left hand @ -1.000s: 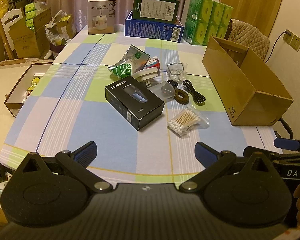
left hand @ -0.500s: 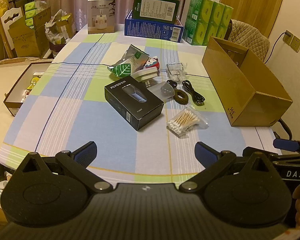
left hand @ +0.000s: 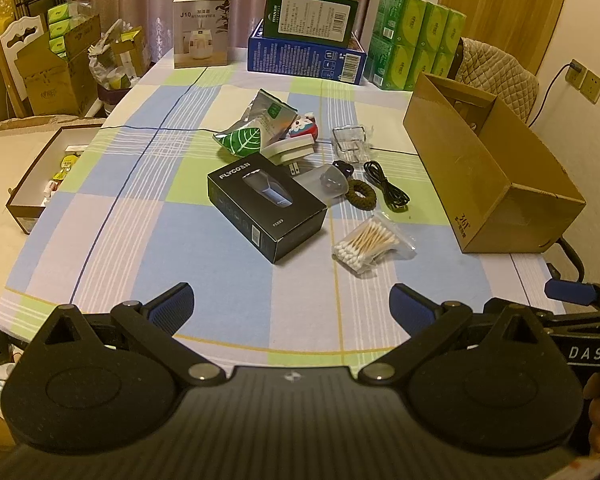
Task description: Organize objects
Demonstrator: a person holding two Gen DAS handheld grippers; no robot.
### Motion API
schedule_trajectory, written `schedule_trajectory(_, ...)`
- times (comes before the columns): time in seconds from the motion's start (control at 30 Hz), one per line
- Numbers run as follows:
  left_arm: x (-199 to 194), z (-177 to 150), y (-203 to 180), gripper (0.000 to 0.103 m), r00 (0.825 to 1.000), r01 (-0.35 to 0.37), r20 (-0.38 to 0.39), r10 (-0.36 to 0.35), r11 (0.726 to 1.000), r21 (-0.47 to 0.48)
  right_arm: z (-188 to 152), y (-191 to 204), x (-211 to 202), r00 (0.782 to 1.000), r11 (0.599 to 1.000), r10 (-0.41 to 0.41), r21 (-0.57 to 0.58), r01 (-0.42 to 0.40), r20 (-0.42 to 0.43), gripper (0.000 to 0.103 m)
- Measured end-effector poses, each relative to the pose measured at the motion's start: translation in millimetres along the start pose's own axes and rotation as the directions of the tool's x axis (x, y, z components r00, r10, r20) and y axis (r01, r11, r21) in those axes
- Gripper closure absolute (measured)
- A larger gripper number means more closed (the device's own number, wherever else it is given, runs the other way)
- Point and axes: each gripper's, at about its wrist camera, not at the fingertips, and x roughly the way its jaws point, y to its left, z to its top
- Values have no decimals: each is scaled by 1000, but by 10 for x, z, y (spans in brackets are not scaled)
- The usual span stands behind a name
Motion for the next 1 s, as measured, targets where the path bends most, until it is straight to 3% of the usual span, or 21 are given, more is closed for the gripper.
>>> schedule_trajectory(0.53, 151, 174, 218, 1, 999, -45, 7, 45, 999, -15, 63, 7, 219, 1000, 1000, 11, 5, -11, -26, 3)
schedule_trajectory(0.77, 352, 333, 382, 1, 998, -61, 5, 62, 998, -21, 170, 89, 529, 997, 998, 63, 25, -61, -51, 25)
schedule_trajectory(1.0, 612, 486, 510, 1, 998, -68, -12, 68, 997, -32, 255, 196, 1009, 989, 992, 117, 58, -112, -92, 33)
